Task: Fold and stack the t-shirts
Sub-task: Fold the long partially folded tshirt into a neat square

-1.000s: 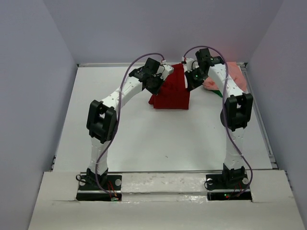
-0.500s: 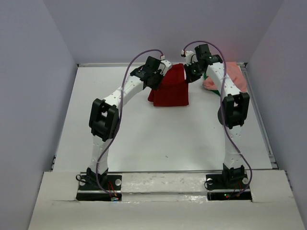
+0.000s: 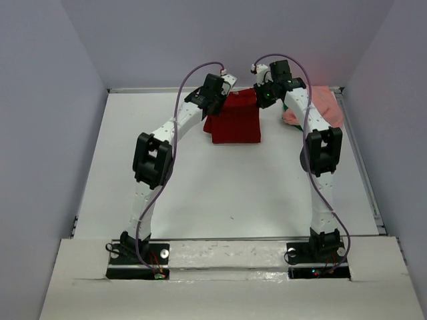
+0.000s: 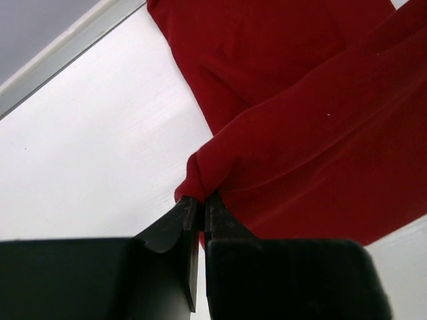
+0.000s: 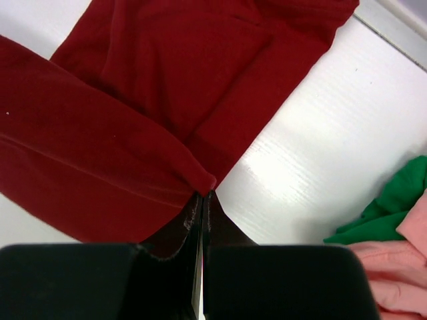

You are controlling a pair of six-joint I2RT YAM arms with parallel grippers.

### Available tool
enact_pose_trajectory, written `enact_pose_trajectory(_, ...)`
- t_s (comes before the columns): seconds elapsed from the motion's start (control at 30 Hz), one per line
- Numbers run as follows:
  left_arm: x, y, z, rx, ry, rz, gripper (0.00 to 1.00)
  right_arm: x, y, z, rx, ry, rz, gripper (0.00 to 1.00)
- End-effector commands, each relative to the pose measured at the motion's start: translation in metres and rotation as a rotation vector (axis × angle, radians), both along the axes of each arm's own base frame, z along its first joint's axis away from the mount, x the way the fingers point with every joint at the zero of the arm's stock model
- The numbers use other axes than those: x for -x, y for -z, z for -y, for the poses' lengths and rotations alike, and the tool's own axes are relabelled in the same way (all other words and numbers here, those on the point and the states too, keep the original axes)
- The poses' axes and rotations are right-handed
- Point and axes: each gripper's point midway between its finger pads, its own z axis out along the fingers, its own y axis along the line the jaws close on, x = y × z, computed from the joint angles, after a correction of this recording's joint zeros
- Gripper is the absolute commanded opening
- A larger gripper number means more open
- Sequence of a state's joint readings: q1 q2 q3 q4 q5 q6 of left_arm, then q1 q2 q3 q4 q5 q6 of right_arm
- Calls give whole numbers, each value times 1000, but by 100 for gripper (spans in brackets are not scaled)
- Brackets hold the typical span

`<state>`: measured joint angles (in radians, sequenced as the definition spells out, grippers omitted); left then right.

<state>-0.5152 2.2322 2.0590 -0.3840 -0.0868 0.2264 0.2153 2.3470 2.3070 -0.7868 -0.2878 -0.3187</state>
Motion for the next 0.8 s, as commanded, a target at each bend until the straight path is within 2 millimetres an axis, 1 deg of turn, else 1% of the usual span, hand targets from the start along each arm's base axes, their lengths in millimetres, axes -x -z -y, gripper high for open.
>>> enact_pose_trajectory(0.0, -25, -25, 2, 28, -38, 100, 0, -39, -19, 6, 5, 24, 153, 0)
enact_pose_trajectory(0.07, -28, -20, 3, 25, -39, 102, 0, -46, -15, 6, 11, 26, 166, 0)
enact_pose_trajectory(0.1, -29, -22, 2, 27, -42, 108, 0, -47, -13, 7, 14, 25, 167, 0)
enact_pose_trajectory(0.2, -34, -17, 4, 24, -42, 117, 0, -52, -7, 5, 14, 19, 178, 0)
enact_pose_trajectory(0.27, -35, -13, 4, 17, -42, 118, 0, -56, -6, 4, 7, 17, 192, 0)
enact_pose_trajectory(0.33, -37, -12, 4, 11, -41, 126, 0, -58, -5, 3, 7, 14, 199, 0)
enact_pose_trajectory(0.5, -45, -12, 4, 2, -47, 159, 0, -68, 6, 5, 24, 26, 214, 0)
enact_pose_trajectory(0.53, -47, -7, 5, -2, -47, 157, 0, -71, 5, 5, 28, 26, 227, 0)
enact_pose_trajectory(0.57, -50, -9, 5, -4, -53, 176, 0, -74, 8, 7, 37, 34, 231, 0)
enact_pose_trajectory(0.6, -53, -2, 6, -9, -55, 172, 0, -76, 9, 7, 40, 34, 238, 0)
enact_pose_trajectory(0.63, -55, 1, 4, -22, -63, 176, 0, -78, 10, 8, 47, 36, 244, 0)
enact_pose_trajectory(0.67, -60, -6, 6, -19, -67, 192, 0, -81, 8, 9, 48, 39, 255, 0)
enact_pose_trajectory(0.7, -63, 5, 6, -32, -68, 180, 0, -83, 13, 11, 59, 48, 255, 0)
enact_pose_trajectory(0.73, -64, 10, 4, -50, -79, 177, 0, -85, 14, 12, 65, 52, 259, 0)
enact_pose_trajectory(0.77, -69, 2, 5, -45, -85, 196, 0, -87, 15, 12, 69, 56, 265, 0)
